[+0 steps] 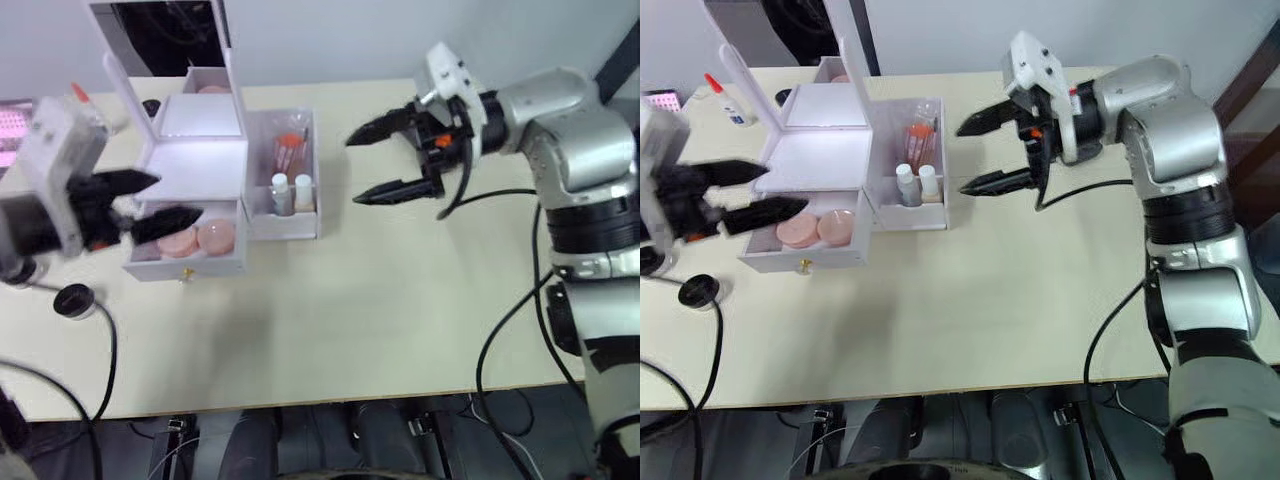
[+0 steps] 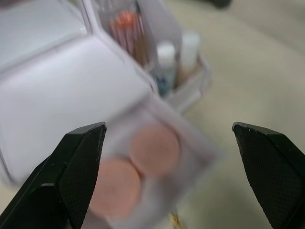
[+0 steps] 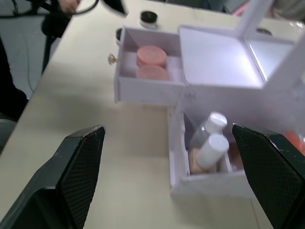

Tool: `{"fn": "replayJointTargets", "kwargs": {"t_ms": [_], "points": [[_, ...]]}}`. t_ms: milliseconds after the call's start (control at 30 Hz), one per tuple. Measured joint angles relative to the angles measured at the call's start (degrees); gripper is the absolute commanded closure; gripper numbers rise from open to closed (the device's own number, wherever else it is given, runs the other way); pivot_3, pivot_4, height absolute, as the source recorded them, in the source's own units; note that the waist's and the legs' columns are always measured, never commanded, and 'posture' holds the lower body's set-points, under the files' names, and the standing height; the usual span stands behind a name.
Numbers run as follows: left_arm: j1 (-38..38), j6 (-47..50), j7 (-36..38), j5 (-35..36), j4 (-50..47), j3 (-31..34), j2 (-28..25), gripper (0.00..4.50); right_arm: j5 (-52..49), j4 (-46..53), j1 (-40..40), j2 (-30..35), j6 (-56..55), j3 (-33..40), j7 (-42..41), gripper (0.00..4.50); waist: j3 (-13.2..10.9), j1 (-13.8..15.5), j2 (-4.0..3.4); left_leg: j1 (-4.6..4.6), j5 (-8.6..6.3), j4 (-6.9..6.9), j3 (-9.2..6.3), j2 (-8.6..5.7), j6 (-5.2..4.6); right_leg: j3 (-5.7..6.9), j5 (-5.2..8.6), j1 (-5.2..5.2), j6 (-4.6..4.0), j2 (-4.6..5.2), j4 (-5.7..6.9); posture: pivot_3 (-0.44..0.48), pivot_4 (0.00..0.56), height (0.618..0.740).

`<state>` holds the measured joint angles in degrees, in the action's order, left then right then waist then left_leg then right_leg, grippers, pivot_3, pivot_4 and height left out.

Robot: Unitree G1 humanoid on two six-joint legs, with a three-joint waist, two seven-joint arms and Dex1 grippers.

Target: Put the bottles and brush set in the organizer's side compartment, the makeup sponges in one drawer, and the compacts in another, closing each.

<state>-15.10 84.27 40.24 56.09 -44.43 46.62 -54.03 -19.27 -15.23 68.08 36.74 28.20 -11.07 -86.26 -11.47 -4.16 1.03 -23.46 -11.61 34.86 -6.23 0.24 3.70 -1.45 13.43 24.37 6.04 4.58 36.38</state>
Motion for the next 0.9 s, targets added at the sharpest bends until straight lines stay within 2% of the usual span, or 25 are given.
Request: {"fn": "replayJointTargets", "kwargs": {"t_ms": [67, 133, 167, 267, 300, 467, 600, 733, 900], "points": [[6.59, -1.63, -0.09, 2.33, -5.76, 7.99, 4.43, 0.91, 0.34, -2.74, 1.66, -2.29, -1.83, -0.58, -0.75, 0.0, -0.01, 0.16, 0.01, 0.01, 0.0, 0.07, 0.0, 0.02, 0.01, 0.01, 0.01, -0.04, -0.11, -0.01, -0.03, 0.0, 0.15, 0.74], [15.14, -3.92, -0.78, 3.45, -10.02, 13.44, 9.54, 1.85, 0.65, -4.82, 3.0, -3.87, -3.7, -1.28, -1.33, 0.0, -0.01, 0.22, 0.02, 0.03, 0.0, 0.15, 0.01, 0.02, 0.02, 0.01, 0.06, -0.11, -0.3, -0.01, -0.03, 0.0, 0.15, 0.74], [20.49, -5.66, -1.37, 3.76, -11.72, 15.36, 13.7, 2.44, 0.91, -6.01, 3.52, -4.38, -4.67, -1.45, -1.53, 0.0, 0.0, 0.26, 0.03, 0.04, 0.01, 0.2, 0.01, 0.02, 0.02, 0.0, 0.06, -0.17, -0.31, 0.0, -0.04, 0.0, 0.15, 0.74], [28.99, -12.29, -2.93, 2.85, -13.84, 16.29, 21.98, 4.06, 1.67, -8.74, 4.39, -5.55, -6.59, -1.7, -2.02, 0.0, 0.04, 0.77, 0.08, 0.07, 0.02, 0.29, 0.01, 0.02, 0.06, 0.02, 0.01, -0.26, -0.43, 0.0, -0.11, 0.0, 0.15, 0.74], [32.59, -16.69, -3.21, 0.86, -14.51, 15.5, 25.92, 4.48, 2.06, -9.27, 4.45, -6.31, -7.44, -1.85, -2.35, 0.0, 0.04, 0.7, 0.08, 0.08, 0.02, 0.29, 0.03, 0.02, 0.06, 0.02, 0.01, -0.29, -0.43, 0.0, -0.11, 0.0, 0.15, 0.74], [43.31, -34.62, -4.06, -12.0, -13.11, 6.47, 37.54, 4.48, 3.03, -11.75, 4.52, -6.67, -9.3, -2.14, -3.24, 0.0, 0.05, 1.06, 0.08, 0.06, 0.02, 0.28, 0.05, 0.02, 0.06, 0.01, 0.01, -0.29, -0.45, 0.0, -0.19, 0.0, 0.15, 0.74], [45.13, -45.11, -4.8, -19.77, -9.65, -2.74, 41.44, 4.48, 3.38, -11.95, 4.51, -6.52, -9.68, -2.13, -3.38, 0.0, 0.06, 1.18, 0.05, 0.06, 0.01, 0.28, 0.08, 0.02, 0.06, -0.01, 0.01, -0.29, -0.46, 0.01, -0.21, 0.0, 0.15, 0.74], [42.74, -54.59, -6.81, -27.02, -2.64, -11.55, 42.72, 4.48, 3.42, -10.79, 4.33, -5.56, -8.74, -2.03, -3.01, 0.0, 0.06, 1.49, 0.05, 0.05, 0.01, 0.27, 0.08, 0.02, 0.06, -0.01, 0.01, -0.27, -0.46, 0.0, -0.21, 0.0, 0.15, 0.74], [36.81, -59.64, -9.43, -30.73, 4.47, -15.73, 40.38, 4.48, 3.37, -7.78, 3.49, -3.59, -6.97, -1.71, -2.29, 0.0, 0.06, 1.62, 0.04, 0.04, 0.02, 0.24, 0.07, 0.02, 0.06, 0.0, 0.01, -0.23, -0.45, -0.01, -0.18, 0.0, 0.15, 0.74]]}}
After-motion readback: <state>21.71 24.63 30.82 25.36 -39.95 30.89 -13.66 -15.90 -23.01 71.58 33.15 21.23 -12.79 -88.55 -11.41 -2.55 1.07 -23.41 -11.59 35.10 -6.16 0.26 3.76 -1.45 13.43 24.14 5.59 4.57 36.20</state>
